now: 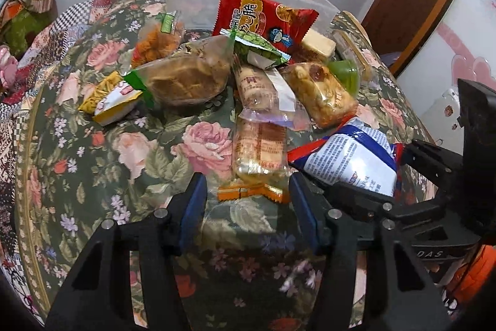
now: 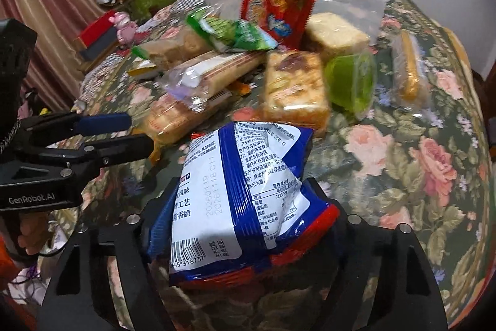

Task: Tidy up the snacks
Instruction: 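Grasp the blue-and-white chip bag with the right tool while the left tool grasps a wrapped bread roll, then carry the chip bag and bread roll over the clear box with both tools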

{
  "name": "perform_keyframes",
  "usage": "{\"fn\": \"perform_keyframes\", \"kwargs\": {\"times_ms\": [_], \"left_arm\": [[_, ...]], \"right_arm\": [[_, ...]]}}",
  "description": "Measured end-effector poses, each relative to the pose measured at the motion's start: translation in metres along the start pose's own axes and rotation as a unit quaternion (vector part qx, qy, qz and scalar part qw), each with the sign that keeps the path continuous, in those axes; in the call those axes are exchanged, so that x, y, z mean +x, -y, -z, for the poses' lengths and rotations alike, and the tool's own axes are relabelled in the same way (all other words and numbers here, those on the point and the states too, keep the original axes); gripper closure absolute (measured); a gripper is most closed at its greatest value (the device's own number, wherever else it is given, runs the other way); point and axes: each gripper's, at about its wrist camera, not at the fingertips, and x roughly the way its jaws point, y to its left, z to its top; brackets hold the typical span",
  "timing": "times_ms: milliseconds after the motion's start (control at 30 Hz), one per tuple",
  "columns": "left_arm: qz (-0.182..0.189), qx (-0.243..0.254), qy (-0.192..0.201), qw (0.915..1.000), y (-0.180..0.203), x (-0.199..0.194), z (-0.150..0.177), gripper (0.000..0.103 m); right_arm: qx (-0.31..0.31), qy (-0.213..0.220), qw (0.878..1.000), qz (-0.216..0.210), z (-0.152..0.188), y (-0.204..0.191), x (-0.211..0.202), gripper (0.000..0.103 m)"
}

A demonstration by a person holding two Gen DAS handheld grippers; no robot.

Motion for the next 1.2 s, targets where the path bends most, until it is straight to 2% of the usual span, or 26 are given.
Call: {"fn": "perform_keyframes", "kwargs": {"times_ms": [167,300,500,533,600,667,800,1000,1200], "left_arm": [[0.008,-0.004,-0.008,0.9999,0.002,0.015,-0.013,0.047],[0.014,0.004,-0.012,0.9998,0.008,0.028,-0.023,0.047],[-0.017,0.029,-0.002,0.9994,0.022,0.047,-0.033,0.048],[-0.021,0.032,0.000,0.9993,0.024,0.049,-0.034,0.050],[-0.035,0.034,0.007,0.9988,0.024,0.051,-0.034,0.063],[-0.037,0.033,0.008,0.9987,0.022,0.051,-0.033,0.065],[-0.026,0.025,0.002,0.9993,0.017,0.040,-0.025,0.067],[-0.030,0.025,-0.003,0.9992,0.014,0.016,-0.004,0.068],[-0.033,0.026,0.017,0.9990,0.015,-0.018,0.004,0.068]], "right_arm": [[0.020,0.013,1.000,0.004,0.002,0.013,-0.011,0.040],[0.026,0.020,0.999,0.011,0.004,0.014,-0.015,0.041],[0.032,0.022,0.999,0.015,0.007,0.018,-0.019,0.042],[0.033,0.022,0.999,0.015,0.007,0.018,-0.019,0.042],[0.034,0.023,0.999,0.015,0.007,0.018,-0.020,0.042],[0.034,0.025,0.999,0.014,0.007,0.017,-0.023,0.042],[0.034,0.031,0.999,0.016,0.004,0.016,-0.028,0.042],[0.031,0.045,0.998,0.018,0.006,0.012,-0.042,0.042],[0.031,0.065,0.997,0.018,0.006,0.005,-0.059,0.042]]}}
